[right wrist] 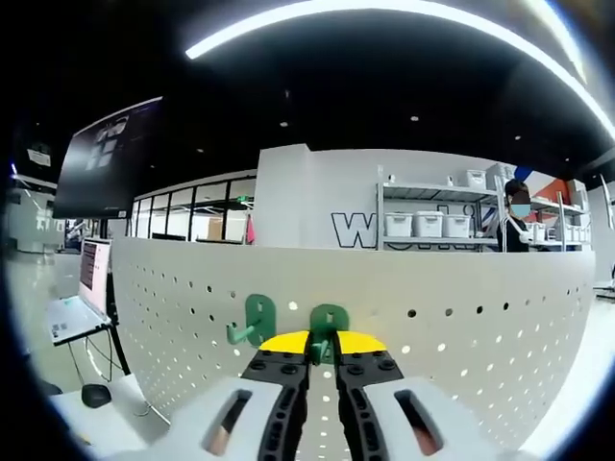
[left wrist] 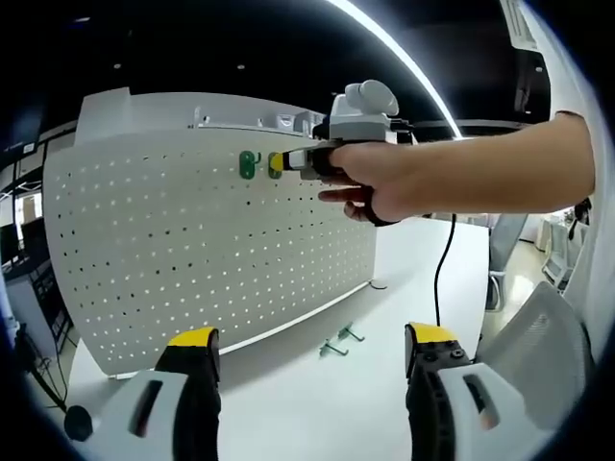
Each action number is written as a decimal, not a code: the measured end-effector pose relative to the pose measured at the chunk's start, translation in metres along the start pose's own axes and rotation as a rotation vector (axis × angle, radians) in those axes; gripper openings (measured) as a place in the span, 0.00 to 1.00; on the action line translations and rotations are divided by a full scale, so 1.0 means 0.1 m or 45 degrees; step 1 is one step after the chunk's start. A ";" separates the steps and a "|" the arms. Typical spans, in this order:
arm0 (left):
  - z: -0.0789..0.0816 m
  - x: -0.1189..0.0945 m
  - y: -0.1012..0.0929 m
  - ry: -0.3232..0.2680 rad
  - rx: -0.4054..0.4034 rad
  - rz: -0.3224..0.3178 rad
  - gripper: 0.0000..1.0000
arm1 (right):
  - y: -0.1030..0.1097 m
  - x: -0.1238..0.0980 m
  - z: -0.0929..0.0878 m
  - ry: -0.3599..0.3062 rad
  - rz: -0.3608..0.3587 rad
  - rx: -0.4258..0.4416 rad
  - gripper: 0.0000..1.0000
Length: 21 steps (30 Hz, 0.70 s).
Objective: Insert the hook assembly into the mounting plate slot until the hook locks in place.
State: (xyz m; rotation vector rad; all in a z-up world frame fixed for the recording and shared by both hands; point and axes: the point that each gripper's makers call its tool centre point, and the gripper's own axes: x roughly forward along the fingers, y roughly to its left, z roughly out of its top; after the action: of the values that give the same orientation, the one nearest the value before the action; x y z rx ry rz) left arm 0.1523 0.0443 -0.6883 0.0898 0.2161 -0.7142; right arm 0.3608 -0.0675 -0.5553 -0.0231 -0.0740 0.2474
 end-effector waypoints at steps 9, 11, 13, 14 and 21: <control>-0.01 0.00 0.01 0.005 -0.001 0.005 0.81 | 0.09 -0.03 -0.02 0.002 0.125 -0.007 0.22; -0.01 0.00 0.00 0.006 0.004 0.004 0.81 | 0.11 -0.04 -0.02 0.004 0.162 0.001 0.25; 0.00 0.00 0.00 0.007 0.003 0.007 0.80 | 0.12 -0.07 -0.04 0.012 0.187 0.007 0.28; 0.00 0.00 0.01 0.009 0.001 0.010 0.80 | 0.14 -0.09 -0.05 0.009 0.213 -0.019 0.29; 0.02 0.01 0.04 0.001 -0.014 0.024 0.81 | 0.18 -0.22 -0.13 0.021 0.290 -0.033 0.44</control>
State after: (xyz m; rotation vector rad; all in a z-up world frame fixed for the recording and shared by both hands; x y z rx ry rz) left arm 0.1567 0.0462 -0.6862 0.0818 0.2192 -0.6939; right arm 0.3365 -0.0560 -0.5705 -0.0595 -0.0579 0.4739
